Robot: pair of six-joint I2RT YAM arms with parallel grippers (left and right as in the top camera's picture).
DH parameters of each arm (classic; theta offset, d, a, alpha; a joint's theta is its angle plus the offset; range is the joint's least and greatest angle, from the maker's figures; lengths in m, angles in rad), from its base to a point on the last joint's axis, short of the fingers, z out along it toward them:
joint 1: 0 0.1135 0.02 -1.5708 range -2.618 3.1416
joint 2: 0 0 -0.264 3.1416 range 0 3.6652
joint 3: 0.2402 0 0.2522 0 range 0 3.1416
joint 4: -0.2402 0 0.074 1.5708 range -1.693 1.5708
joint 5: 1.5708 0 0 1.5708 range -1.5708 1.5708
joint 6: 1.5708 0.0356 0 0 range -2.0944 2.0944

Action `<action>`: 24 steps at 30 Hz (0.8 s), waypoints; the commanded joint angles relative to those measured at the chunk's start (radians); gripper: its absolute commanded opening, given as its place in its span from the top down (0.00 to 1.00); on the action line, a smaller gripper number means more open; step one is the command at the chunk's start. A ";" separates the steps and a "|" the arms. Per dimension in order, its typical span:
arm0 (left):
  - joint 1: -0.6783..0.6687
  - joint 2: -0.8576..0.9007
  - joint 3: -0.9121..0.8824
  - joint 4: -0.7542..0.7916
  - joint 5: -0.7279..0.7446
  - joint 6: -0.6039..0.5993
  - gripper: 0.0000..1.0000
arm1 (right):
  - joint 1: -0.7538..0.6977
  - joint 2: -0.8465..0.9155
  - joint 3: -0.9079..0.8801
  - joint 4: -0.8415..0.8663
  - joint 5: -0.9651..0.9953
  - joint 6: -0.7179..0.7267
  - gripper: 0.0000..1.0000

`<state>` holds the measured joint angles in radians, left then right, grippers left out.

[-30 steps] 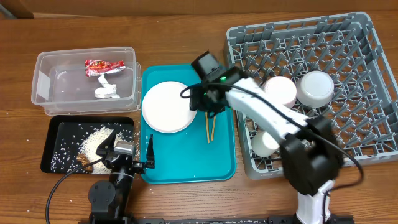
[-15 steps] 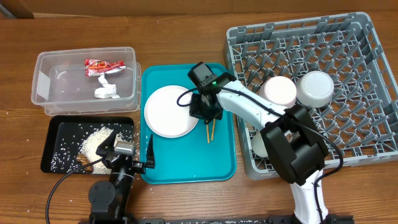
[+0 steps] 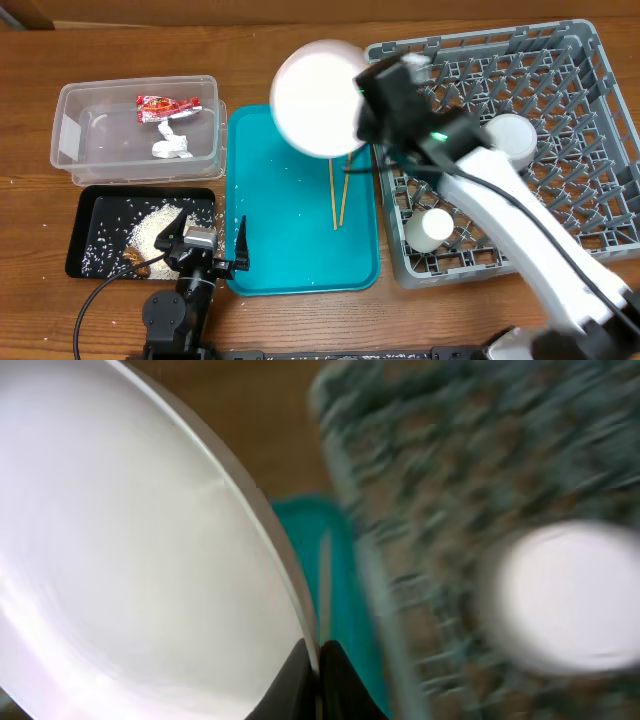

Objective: Sort waste into correct bins and load items into the dishwasher
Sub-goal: 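Lift the white plate and stand it upright in the dish rack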

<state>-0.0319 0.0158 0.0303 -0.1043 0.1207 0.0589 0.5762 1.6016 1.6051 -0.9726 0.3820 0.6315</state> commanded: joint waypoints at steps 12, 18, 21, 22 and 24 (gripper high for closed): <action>0.006 -0.011 -0.009 0.004 0.003 0.008 0.00 | -0.172 0.140 0.000 0.013 0.743 -0.116 0.96; 0.006 -0.011 -0.009 0.004 0.003 0.008 0.00 | -0.162 0.227 0.000 0.055 0.740 -0.158 0.96; 0.006 -0.011 -0.009 0.004 0.003 0.008 0.00 | -0.156 0.240 0.000 0.051 0.739 -0.157 0.96; 0.006 -0.011 -0.009 0.004 0.003 0.008 0.00 | -0.157 0.241 0.000 0.050 0.734 -0.157 0.96; 0.006 -0.011 -0.009 0.004 0.003 0.008 0.00 | -0.157 0.243 -0.002 0.051 0.704 -0.158 0.96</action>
<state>-0.0319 0.0158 0.0303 -0.1043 0.1204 0.0589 0.4141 1.8507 1.6070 -0.9279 1.0809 0.4816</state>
